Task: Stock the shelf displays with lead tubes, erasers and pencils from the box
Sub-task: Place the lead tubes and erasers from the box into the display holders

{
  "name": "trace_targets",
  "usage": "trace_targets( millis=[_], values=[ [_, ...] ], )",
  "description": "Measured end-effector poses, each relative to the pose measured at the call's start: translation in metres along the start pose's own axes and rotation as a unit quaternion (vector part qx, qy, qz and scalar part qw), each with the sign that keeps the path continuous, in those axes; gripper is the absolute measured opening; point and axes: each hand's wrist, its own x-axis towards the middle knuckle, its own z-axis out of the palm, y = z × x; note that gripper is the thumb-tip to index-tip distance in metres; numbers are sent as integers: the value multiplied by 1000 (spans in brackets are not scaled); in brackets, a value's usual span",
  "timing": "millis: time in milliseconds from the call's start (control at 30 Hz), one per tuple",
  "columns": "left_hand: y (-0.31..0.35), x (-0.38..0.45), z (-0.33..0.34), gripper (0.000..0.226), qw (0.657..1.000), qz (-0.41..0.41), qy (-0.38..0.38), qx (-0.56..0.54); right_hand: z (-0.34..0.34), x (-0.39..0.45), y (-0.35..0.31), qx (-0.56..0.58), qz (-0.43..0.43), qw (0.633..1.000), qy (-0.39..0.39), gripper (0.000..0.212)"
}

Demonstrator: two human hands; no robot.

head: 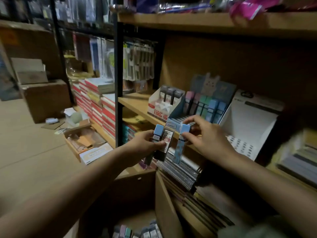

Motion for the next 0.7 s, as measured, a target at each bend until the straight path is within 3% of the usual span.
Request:
trace_targets(
  millis=[133, 367, 700],
  values=[
    [24, 6, 8, 27, 999, 22, -31, -6, -52, 15, -5, -14, 6, 998, 66, 24],
    [40, 34, 17, 27, 997, 34, -12, -68, -106, 46, 12, -117, 30, 981, 149, 22],
    [34, 76, 32, 31, 993, 46, -19, -109, -78, 74, 43, -329, 65, 935, 115, 24]
  ],
)
